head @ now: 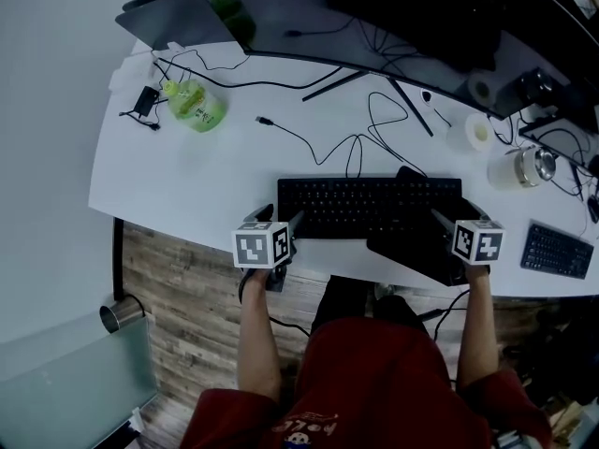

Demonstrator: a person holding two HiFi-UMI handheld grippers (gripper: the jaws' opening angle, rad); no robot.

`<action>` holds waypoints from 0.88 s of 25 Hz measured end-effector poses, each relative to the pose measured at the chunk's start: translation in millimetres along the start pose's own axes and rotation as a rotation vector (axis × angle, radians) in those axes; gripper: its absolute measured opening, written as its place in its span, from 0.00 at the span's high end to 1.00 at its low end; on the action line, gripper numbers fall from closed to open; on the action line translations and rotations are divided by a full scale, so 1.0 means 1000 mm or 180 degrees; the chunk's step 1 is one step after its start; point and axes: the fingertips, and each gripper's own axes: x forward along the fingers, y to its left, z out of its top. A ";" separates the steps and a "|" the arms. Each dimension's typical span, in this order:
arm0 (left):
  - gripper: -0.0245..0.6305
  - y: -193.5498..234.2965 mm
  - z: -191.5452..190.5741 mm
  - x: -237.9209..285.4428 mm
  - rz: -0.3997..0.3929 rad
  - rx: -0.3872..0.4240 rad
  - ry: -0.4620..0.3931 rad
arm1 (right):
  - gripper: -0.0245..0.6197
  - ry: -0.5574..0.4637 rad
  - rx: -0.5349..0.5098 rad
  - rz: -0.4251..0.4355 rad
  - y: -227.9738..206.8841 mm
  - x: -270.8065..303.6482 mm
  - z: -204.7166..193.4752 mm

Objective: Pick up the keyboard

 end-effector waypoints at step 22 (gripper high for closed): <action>0.55 -0.005 0.001 0.005 -0.0025 0.0154 0.0316 | 0.35 0.0154 0.0055 0.0117 0.001 0.006 -0.001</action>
